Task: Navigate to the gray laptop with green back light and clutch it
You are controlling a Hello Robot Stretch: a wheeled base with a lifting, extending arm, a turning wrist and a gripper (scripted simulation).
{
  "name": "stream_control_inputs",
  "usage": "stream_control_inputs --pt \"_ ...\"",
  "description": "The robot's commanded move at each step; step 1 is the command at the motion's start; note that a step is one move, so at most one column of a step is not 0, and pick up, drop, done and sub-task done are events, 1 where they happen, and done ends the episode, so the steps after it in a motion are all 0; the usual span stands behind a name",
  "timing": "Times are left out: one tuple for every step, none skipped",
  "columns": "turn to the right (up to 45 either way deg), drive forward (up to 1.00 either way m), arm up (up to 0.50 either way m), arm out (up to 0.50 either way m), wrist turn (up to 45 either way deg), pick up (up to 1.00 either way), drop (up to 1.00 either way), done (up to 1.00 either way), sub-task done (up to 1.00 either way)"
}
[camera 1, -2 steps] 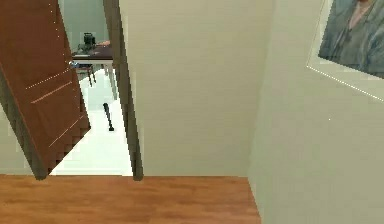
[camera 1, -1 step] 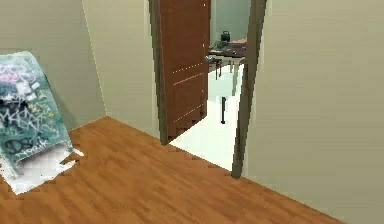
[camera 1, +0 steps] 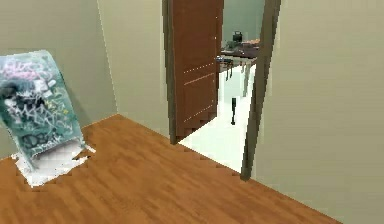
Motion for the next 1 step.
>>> stream_control_inputs --pt "0.0 1.0 0.0 0.0 0.0 0.0 0.0 0.0 0.0"
